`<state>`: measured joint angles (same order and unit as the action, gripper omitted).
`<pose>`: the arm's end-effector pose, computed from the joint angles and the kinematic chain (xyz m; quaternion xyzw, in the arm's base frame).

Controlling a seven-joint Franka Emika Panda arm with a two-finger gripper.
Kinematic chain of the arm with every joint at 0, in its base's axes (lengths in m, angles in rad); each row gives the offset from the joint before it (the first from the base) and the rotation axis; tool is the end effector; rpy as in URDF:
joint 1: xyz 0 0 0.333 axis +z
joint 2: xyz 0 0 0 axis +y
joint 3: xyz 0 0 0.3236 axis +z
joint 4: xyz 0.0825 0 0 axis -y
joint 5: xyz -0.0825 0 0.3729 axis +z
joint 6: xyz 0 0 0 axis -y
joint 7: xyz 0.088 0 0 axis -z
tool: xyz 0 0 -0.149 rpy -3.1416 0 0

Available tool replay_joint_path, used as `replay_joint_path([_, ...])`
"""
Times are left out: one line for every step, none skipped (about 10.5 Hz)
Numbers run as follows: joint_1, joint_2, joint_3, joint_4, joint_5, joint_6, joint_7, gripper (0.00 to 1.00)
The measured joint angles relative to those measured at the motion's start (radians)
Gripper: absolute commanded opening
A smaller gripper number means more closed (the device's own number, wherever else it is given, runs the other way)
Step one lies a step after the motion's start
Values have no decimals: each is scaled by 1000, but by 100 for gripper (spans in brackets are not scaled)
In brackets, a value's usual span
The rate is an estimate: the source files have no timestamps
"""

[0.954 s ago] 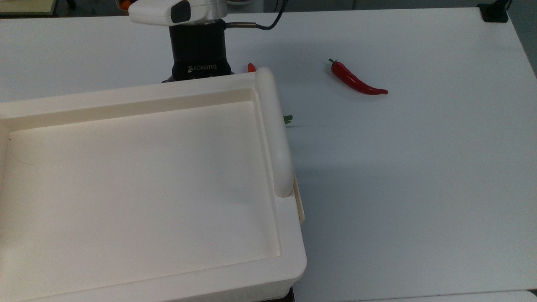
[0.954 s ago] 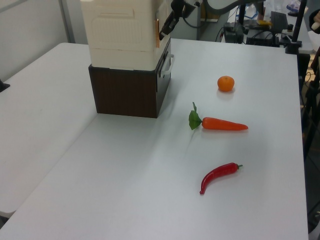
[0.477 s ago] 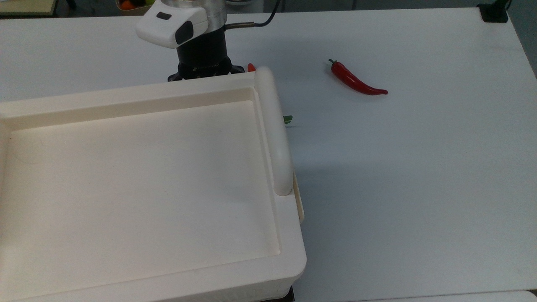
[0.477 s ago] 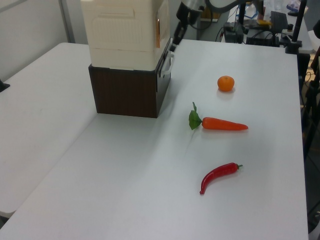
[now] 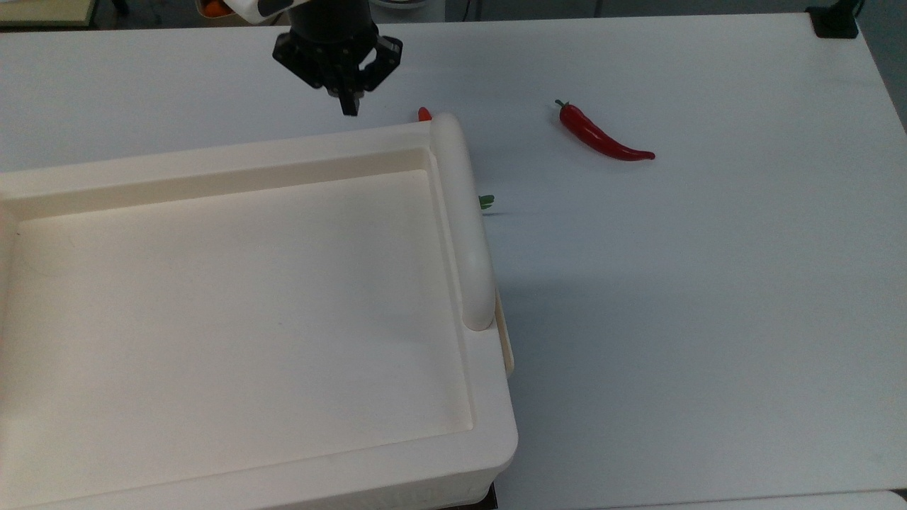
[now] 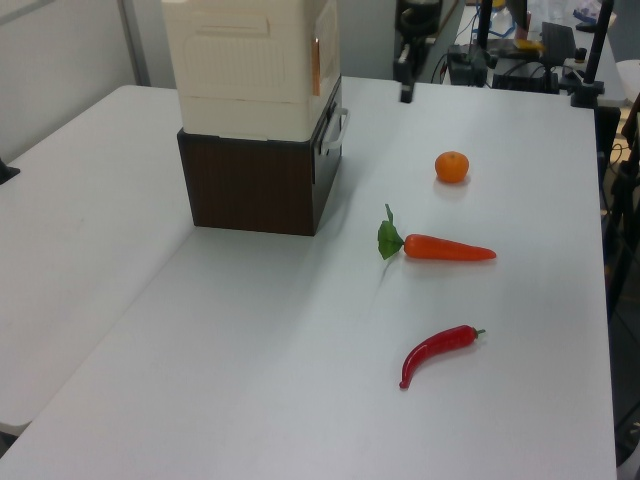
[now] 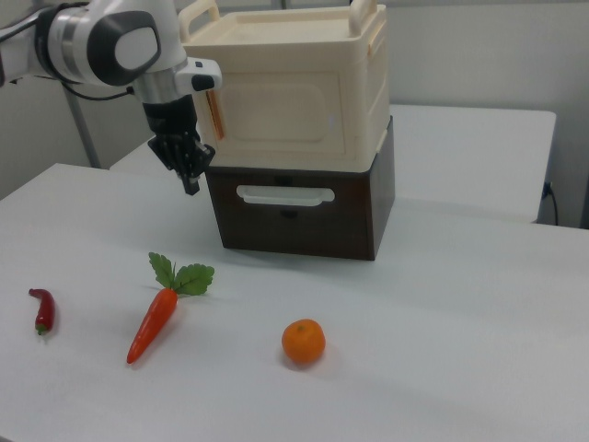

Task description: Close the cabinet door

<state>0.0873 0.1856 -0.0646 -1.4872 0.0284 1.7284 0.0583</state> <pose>0.6159 0.0209 0.5363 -0.9994 0.0189 -0.0276 0.0093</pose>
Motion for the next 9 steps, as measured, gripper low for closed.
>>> replay_joint_path([-30,-30,25,-28,-20,-33,10,100])
replay_joint_path([-57,-64,38,-65,-24,-35,8,100])
replay_joint_path([-77,-97,40,-96,-25,-35,7,100])
replay_joint_path([-94,-129,41,-118,-26,-41,6,100])
replay_joint_path([-109,-157,41,-132,-27,-65,4,100])
replay_joint_path([-120,-177,41,-139,-27,-91,2,100])
replay_joint_path([-126,-189,41,-141,-28,-103,1,100])
replay_joint_path([-131,-192,41,-142,-29,-105,-5,100])
replay_joint_path([-138,-192,38,-142,-30,-105,-12,100])
